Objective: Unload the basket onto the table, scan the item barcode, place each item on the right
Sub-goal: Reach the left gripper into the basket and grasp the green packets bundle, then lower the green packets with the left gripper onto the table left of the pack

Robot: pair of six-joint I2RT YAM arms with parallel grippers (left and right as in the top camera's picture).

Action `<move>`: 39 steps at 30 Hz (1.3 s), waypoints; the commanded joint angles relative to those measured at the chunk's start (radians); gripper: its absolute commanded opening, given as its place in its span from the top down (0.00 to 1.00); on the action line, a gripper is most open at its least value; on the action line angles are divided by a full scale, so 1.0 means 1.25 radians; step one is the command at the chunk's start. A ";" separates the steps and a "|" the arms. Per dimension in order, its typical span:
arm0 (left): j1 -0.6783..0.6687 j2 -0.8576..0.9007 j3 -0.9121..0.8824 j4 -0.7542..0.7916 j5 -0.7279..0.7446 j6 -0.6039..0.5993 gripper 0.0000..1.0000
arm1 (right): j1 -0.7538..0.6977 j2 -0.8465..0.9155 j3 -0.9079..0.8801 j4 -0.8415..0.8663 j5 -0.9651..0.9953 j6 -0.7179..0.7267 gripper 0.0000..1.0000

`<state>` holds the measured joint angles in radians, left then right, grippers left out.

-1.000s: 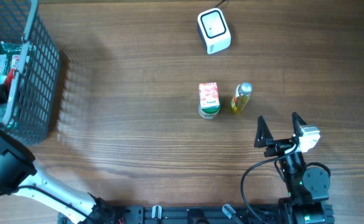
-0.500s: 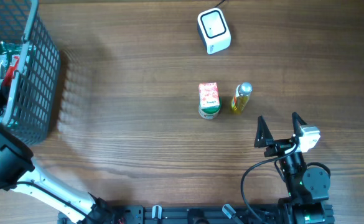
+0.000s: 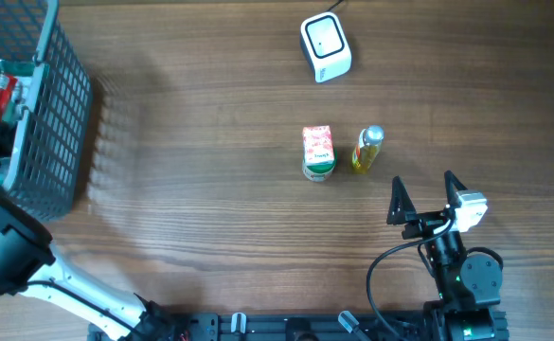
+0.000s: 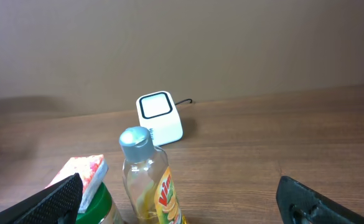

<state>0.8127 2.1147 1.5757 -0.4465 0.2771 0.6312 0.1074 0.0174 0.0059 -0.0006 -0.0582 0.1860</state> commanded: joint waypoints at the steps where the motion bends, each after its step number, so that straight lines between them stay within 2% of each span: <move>1: -0.002 -0.139 0.005 0.017 0.015 -0.107 0.96 | -0.004 -0.005 -0.001 0.002 0.010 0.000 0.00; 7: -0.004 -0.339 0.005 0.017 0.024 -0.246 0.96 | -0.004 -0.005 -0.001 0.002 0.010 0.000 0.00; 13: -0.043 -0.544 0.005 0.020 0.030 -0.262 0.96 | -0.004 -0.005 -0.001 0.002 0.010 0.000 0.01; 18: -0.152 -0.680 0.005 -0.015 0.030 -0.324 0.96 | -0.004 -0.005 -0.001 0.002 0.010 0.000 0.00; 20: -0.218 -0.717 0.005 -0.082 0.030 -0.324 0.96 | -0.004 -0.005 -0.001 0.002 0.010 0.000 0.00; 21: -0.288 -0.740 0.005 -0.160 0.024 -0.343 0.96 | -0.004 -0.005 -0.001 0.002 0.010 0.000 0.00; 22: -0.365 -0.747 0.005 -0.231 -0.010 -0.407 0.96 | -0.004 -0.005 -0.001 0.002 0.010 0.000 0.00; 24: -0.425 -0.744 0.005 -0.287 -0.033 -0.436 0.96 | -0.004 -0.005 -0.001 0.002 0.010 0.000 0.00; 26: -0.529 -0.724 0.002 -0.360 -0.088 -0.493 0.96 | -0.004 -0.005 -0.001 0.002 0.010 0.000 0.01; 29: -0.627 -0.695 -0.025 -0.386 -0.154 -0.543 0.96 | -0.004 -0.005 -0.001 0.002 0.010 0.000 0.00; 35: -0.815 -0.627 -0.153 -0.367 -0.288 -0.679 0.94 | -0.004 -0.005 -0.001 0.002 0.010 0.000 0.00; 39: -0.911 -0.574 -0.294 -0.231 -0.348 -0.738 0.94 | -0.004 -0.005 -0.001 0.002 0.010 0.000 0.00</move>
<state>-0.2493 1.3590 1.3220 -0.8379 -0.0547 -0.1879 0.1074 0.0174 0.0059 -0.0002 -0.0578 0.1860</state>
